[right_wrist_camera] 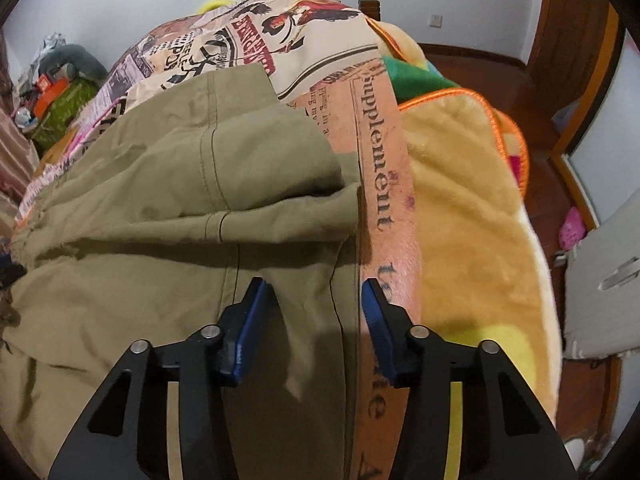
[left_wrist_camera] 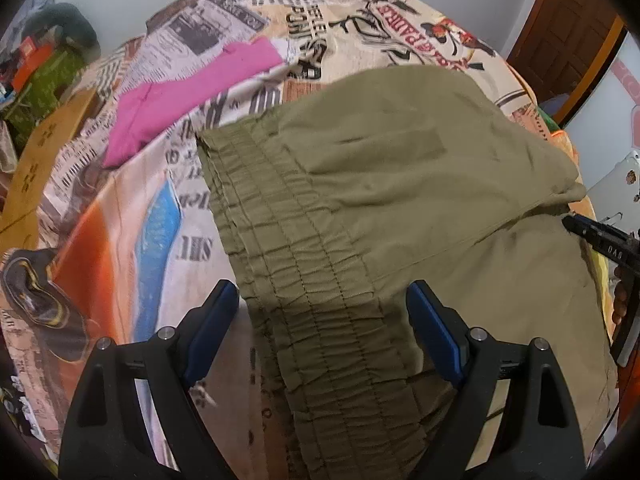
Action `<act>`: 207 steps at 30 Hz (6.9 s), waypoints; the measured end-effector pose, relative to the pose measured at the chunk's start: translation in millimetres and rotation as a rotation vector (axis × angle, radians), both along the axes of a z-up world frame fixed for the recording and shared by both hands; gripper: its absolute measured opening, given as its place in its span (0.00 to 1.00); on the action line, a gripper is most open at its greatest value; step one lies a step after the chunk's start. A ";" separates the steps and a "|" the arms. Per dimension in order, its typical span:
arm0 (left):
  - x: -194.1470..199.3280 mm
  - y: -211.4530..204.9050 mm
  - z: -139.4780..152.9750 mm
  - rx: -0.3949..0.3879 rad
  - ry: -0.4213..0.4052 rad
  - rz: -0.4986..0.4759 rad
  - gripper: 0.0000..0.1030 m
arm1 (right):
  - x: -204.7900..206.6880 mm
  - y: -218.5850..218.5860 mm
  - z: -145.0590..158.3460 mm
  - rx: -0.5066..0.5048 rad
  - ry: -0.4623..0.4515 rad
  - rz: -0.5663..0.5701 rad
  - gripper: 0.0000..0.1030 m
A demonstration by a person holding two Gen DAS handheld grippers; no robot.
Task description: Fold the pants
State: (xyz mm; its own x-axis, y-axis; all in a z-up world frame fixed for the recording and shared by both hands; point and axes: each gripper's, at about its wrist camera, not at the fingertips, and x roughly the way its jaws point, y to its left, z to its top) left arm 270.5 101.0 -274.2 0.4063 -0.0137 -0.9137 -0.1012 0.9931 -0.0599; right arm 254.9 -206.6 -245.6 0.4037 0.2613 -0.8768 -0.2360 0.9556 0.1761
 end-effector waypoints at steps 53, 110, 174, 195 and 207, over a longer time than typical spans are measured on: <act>3.8 38.0 45.7 0.053 -0.107 0.027 0.73 | -13.6 -19.5 52.7 0.007 -0.101 -0.033 0.22; 36.5 -4.9 -10.3 0.257 -0.076 -0.076 0.27 | 80.9 54.9 10.4 -0.107 -0.114 0.116 0.12; 131.4 84.1 -28.8 0.020 -0.053 0.061 0.54 | 195.1 138.3 -8.6 -0.141 -0.127 0.211 0.11; 116.5 75.7 100.4 0.184 -0.353 0.075 0.48 | 167.0 123.7 160.6 -0.027 -0.516 0.115 0.01; 75.6 65.8 129.7 0.196 -0.377 0.037 0.48 | 106.5 107.1 195.1 0.011 -0.534 0.140 0.01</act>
State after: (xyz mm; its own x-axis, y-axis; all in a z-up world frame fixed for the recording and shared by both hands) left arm 346.1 166.8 -144.5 0.7091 0.1664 -0.6851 -0.1443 0.9854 0.0900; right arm 361.5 -99.4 -50.5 0.7524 0.3523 -0.5566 -0.4199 0.9075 0.0068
